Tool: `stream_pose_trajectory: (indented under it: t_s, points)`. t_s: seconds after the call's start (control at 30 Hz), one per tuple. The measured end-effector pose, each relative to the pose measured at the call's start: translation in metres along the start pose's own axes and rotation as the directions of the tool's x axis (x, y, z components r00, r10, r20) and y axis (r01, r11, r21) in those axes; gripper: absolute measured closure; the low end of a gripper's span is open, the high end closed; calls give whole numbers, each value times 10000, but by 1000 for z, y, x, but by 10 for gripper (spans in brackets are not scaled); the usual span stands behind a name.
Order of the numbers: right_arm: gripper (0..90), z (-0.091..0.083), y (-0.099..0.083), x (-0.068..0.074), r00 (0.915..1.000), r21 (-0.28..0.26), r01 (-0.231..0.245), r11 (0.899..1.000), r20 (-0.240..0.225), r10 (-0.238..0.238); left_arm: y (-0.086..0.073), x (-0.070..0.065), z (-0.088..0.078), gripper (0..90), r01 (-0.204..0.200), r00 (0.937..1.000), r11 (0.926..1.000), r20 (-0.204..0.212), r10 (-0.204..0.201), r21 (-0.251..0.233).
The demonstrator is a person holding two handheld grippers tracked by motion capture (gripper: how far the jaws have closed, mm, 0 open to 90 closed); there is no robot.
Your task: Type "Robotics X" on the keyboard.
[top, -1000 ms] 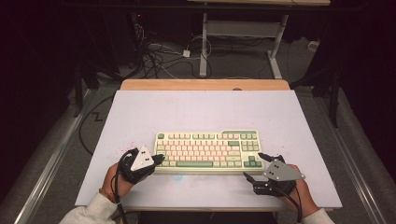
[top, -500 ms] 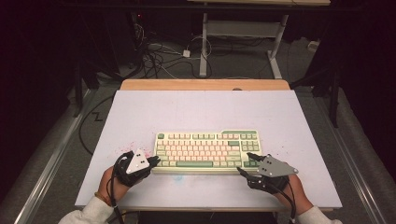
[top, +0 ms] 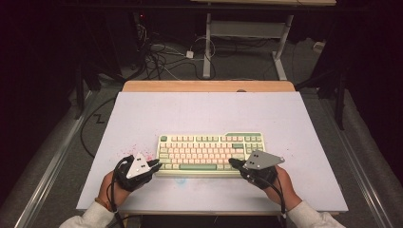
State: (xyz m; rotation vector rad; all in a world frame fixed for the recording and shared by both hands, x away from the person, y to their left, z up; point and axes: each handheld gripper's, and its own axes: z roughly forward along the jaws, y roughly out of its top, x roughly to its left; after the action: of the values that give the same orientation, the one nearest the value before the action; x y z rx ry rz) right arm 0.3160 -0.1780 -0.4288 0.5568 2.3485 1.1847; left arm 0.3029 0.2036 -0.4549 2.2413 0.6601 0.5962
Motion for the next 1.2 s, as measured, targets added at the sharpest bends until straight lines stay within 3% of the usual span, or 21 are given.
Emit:
stream_pose_trajectory:
  t_s: [0.23,0.4,0.63,0.7,0.77,1.2]
  points:
    - [900,19,10,8,9983,214,452,9987,-376,-444,1,-1,0,664,-176,9998,9998,-82,175,-80]
    - [900,33,13,11,9971,369,560,9977,-537,-540,2,-1,0,498,-223,9997,9996,-119,221,-151]
    - [900,41,18,13,9962,381,638,9972,-619,-614,1,-1,1,309,46,9996,9996,-266,-53,-266]
    - [900,43,19,12,9963,384,603,9974,-639,-577,1,-1,1,294,116,9992,9994,-388,-129,-320]
    - [900,45,19,12,9961,440,632,9970,-640,-603,0,-1,1,210,219,9986,9990,-480,-237,-380]
    - [900,64,23,18,9953,790,732,9942,-697,-677,-1,-2,1,183,279,9983,9988,-492,-299,-404]
